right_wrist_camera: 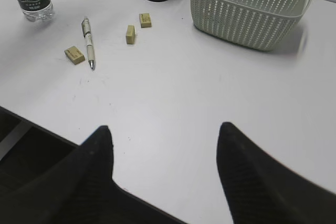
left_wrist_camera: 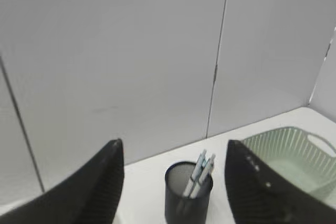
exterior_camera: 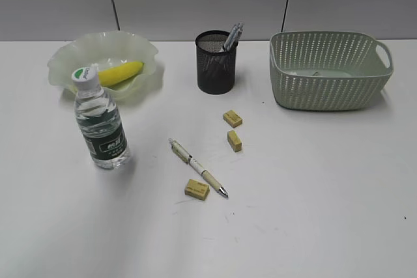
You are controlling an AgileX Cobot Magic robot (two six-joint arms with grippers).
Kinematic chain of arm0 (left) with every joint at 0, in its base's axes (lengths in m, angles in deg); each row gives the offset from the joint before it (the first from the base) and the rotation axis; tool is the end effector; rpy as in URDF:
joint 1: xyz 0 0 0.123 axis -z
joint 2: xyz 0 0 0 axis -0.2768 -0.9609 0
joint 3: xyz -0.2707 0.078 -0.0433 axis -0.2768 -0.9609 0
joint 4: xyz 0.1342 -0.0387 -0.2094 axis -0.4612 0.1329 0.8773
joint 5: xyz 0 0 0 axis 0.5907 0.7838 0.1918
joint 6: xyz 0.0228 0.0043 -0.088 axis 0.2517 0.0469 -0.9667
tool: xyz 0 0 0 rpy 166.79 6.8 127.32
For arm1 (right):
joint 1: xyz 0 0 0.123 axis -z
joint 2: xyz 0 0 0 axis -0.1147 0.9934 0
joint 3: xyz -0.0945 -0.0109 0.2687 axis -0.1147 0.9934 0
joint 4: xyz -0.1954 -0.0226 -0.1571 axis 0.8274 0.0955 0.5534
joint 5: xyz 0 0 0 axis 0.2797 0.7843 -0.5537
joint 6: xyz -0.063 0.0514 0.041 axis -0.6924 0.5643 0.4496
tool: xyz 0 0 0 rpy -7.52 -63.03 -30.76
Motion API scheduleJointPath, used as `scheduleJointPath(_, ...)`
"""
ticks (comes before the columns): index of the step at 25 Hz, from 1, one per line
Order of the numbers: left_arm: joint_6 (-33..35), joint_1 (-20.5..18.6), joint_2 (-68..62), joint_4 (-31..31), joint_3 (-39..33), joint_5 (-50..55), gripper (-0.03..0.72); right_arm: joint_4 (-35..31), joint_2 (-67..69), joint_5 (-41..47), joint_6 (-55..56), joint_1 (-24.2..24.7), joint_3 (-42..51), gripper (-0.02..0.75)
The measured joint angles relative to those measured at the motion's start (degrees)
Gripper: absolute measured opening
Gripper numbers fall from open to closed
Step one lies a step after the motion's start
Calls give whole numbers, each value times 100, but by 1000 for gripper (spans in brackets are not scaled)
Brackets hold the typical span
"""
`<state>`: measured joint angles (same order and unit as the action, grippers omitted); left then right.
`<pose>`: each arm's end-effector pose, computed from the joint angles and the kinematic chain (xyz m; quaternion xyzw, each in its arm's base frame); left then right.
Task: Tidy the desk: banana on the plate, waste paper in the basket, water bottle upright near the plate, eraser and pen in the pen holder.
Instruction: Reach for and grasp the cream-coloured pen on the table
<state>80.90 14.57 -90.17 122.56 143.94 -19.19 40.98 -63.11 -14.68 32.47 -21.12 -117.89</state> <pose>0.2592 -0.1491 0.3812 0.1588 0.7374 -0.1809 0.6311 -0.0060 -0.0021 0.2816 -0.2167 0.8153 0.1251 0.5222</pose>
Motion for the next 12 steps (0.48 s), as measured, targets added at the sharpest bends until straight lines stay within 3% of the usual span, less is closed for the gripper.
scheduleJointPath(6,0,0,1651,-5,-1546,-477,452,0,0,0,0,0,0,493)
scheduleJointPath(12,6,7,2637,0,-2451,-889,452,0,0,0,0,0,0,493)
